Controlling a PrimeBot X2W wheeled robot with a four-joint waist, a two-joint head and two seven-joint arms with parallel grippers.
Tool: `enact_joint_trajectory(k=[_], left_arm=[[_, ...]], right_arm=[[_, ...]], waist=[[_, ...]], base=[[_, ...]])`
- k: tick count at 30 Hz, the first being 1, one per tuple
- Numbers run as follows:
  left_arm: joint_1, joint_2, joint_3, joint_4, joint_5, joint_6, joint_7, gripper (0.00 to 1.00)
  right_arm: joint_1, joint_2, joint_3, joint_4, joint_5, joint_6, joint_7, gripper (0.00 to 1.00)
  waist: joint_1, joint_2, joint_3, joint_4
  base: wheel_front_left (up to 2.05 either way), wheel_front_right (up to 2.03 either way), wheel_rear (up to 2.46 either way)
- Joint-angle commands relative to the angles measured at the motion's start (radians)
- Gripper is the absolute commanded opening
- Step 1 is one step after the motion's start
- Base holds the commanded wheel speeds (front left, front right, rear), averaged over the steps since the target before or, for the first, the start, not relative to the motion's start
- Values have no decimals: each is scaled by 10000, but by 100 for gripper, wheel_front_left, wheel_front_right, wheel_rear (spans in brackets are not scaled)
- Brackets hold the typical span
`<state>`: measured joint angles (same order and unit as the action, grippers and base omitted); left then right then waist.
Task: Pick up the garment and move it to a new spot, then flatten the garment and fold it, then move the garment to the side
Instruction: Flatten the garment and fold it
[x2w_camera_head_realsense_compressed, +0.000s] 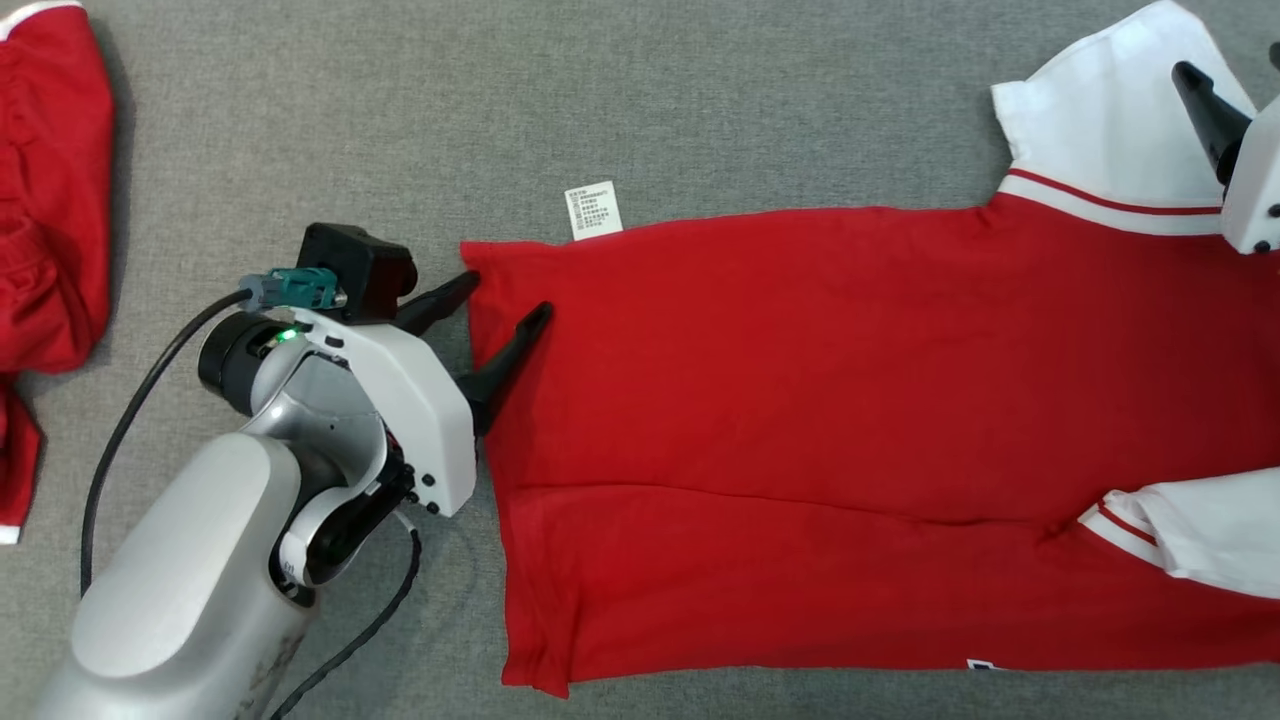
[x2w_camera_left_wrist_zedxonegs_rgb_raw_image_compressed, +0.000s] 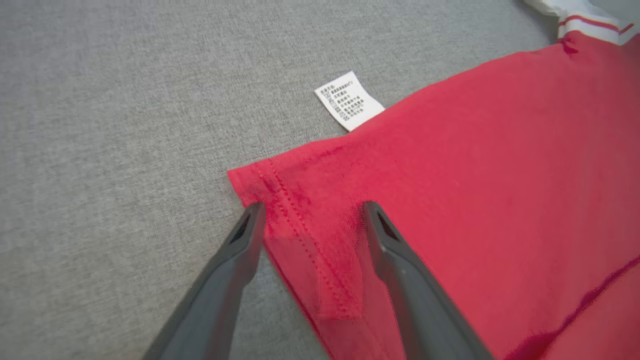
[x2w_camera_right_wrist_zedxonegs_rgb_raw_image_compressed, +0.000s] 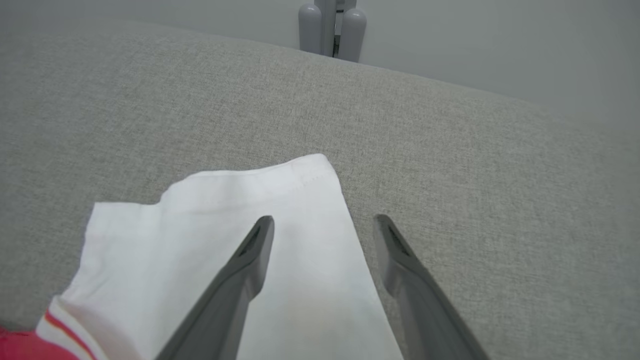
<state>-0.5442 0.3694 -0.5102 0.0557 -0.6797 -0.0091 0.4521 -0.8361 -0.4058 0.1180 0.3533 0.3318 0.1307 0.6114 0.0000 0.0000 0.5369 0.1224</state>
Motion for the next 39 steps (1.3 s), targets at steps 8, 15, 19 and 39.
enact_joint_trajectory(k=[8, 15, 19, 39], left_arm=[[-595, -254, -273, 841, 5, -294, -46, 100], [-781, -275, -340, 1123, 29, -296, -19, 100], [-830, -209, -305, 1331, 14, -242, -23, 100], [-742, -364, -670, 1564, -490, -741, 219, 0]], right_arm=[[-827, -71, 214, 1625, -373, 1, -820, 100], [-1072, 115, 843, 2388, -6, 5, -936, 100], [-1165, 112, 1155, 2631, 201, 10, -933, 100], [-1385, 14, 2210, 3030, 1338, 10, -1433, 0]], waist=[[0, 0, 233, 308], [0, 0, 309, 305], [0, 0, 314, 281], [0, 0, 204, 29]], base=[[0, 0, 0], [0, 0, 0], [0, 0, 0], [0, 0, 0]])
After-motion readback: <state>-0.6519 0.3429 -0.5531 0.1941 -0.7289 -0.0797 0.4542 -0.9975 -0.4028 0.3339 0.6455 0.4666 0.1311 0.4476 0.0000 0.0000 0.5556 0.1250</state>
